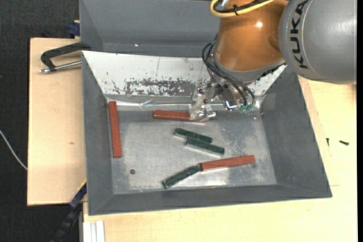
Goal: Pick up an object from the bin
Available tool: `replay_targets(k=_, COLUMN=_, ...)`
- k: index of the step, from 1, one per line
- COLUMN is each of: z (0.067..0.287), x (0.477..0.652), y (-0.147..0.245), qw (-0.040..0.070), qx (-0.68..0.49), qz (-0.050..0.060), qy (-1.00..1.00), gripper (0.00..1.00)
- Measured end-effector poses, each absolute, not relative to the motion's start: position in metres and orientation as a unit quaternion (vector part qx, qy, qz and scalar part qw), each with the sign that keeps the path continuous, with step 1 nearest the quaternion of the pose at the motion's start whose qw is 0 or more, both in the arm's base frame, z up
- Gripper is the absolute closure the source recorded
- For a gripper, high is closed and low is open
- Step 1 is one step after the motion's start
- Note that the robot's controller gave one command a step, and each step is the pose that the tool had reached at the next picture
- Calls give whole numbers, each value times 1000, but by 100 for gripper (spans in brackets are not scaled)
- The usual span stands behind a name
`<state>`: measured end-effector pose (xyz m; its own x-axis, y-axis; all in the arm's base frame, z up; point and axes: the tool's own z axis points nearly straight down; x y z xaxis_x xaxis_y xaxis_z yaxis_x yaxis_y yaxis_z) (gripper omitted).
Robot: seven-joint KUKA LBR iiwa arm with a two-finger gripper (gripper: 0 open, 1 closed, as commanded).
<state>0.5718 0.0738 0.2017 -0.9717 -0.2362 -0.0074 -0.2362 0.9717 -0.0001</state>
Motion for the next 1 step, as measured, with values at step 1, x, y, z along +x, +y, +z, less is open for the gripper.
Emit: replay_targets(k=1, z=228, x=534, y=77, qw=0, qx=-209, qz=1, qy=978, gripper=100)
